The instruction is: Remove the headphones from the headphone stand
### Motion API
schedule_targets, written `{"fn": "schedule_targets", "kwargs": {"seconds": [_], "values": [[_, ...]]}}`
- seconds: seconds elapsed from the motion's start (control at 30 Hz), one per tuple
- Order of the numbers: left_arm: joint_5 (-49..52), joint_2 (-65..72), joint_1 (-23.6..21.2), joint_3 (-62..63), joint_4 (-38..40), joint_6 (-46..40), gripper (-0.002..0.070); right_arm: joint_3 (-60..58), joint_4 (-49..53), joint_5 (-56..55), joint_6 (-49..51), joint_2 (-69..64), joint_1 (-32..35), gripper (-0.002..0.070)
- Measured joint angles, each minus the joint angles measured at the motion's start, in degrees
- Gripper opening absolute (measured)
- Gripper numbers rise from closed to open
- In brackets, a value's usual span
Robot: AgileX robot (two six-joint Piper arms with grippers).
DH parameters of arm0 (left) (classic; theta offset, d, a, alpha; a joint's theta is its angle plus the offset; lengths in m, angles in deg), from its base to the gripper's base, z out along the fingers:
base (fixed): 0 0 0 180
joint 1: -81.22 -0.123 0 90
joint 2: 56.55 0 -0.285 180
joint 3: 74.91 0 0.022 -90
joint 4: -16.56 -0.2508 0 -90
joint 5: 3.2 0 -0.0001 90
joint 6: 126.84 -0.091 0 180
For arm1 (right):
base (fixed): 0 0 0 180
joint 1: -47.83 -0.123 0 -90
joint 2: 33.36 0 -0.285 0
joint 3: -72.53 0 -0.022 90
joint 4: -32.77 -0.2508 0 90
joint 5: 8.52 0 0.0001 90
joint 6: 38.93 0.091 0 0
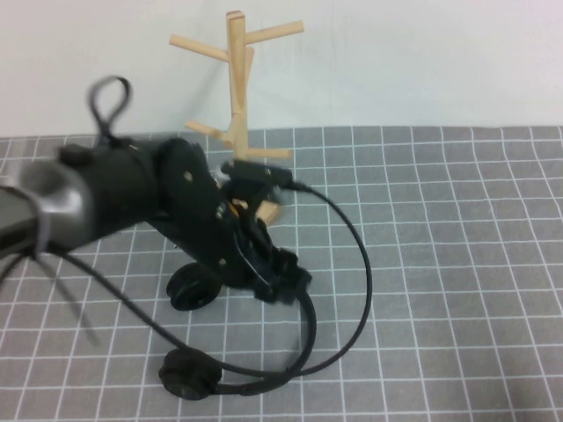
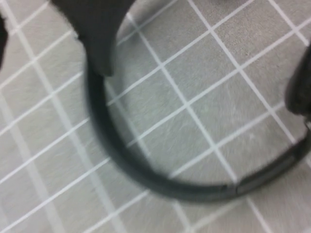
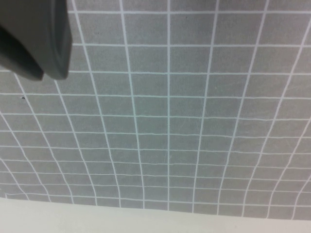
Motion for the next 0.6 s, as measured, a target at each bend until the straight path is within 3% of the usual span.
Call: {"fn": "schedule_targets", "kwargs": {"seconds": [0.07, 0.17, 0.23, 0.37, 0.6], "values": [[0.55, -3.1, 0.0, 0.0, 0.0, -0.12, 0.0286, 0.0, 0.0, 0.0, 0.0, 0.0, 0.0, -0.0009], [1.03, -9.19, 0.15, -0.35, -0.3, -0.21, 0.0109, 0.0, 0.0, 0.0, 0.0, 0.0, 0.0, -0.0009], [0.57, -13.86, 0.6, -1.23, -0.82, -0.69, 0.0048, 0.0, 0.0, 0.0, 0.0, 0.0, 0.0, -0.0009], [-3.22, -25.77, 1.34, -6.0, -1.17, -1.38, 0.0006, 0.0, 0.0, 0.0, 0.0, 0.0, 0.0, -0.0009], [-12.91, -45.44, 1.43, -19.64, -3.87, -1.38, -0.0001, 0.0, 0.0, 0.0, 0.0, 0.0, 0.0, -0.0009]]}}
